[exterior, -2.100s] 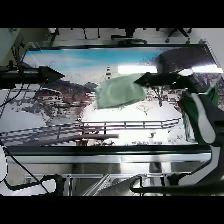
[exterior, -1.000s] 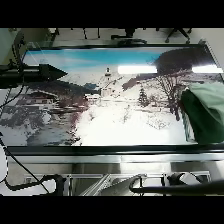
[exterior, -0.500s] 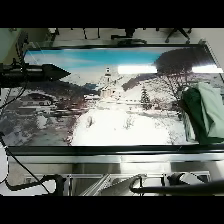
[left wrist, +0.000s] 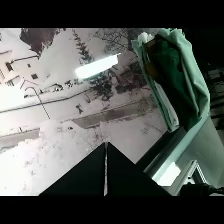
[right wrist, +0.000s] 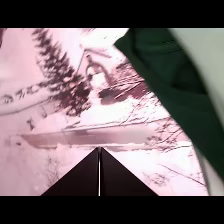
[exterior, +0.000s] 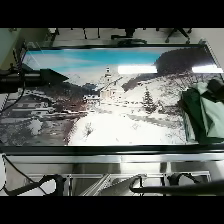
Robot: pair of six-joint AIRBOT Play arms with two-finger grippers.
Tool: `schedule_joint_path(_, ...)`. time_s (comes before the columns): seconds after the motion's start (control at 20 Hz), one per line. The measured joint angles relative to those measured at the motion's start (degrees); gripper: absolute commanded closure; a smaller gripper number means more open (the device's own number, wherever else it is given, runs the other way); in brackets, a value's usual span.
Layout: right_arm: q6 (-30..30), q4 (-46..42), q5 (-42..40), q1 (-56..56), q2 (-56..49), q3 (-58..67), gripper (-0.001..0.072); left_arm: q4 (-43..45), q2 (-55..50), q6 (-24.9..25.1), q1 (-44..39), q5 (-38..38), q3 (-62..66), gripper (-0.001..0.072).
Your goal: Fold the shirts.
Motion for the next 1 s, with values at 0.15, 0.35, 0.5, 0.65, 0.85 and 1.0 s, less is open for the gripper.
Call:
schedule_joint_path(0.15, 0.0, -2.1, -2.6, 11.8, 3.7, -8.1, 0.0693, 3.2, 6.9, 0.0, -0.8, 0.9, -10.2, 0.0695)
schedule_joint_path(0.35, 1.1, -3.3, -7.9, 22.1, 10.5, -20.0, 0.0692, 5.9, 16.3, 0.0, -2.9, 3.0, -24.2, 0.0694)
schedule_joint_path(0.5, 1.6, -3.5, -9.3, 24.7, 12.7, -23.6, 0.0692, 6.6, 21.6, 0.1, -3.6, 4.5, -30.8, 0.0691)
schedule_joint_path(0.65, 1.8, -3.4, -9.9, 25.7, 13.5, -24.9, 0.0692, 7.0, 25.4, 0.2, -3.0, 5.1, -34.4, 0.0691)
schedule_joint_path(0.85, 1.9, -2.6, -10.1, 26.1, 13.8, -25.5, 0.0692, 7.2, 28.6, 0.2, -2.0, 5.3, -36.1, 0.0690)
schedule_joint_path(1.0, 1.9, -2.4, -10.1, 26.1, 13.9, -25.6, 0.0692, 7.2, 30.1, 0.1, -1.7, 5.4, -36.5, 0.0691)
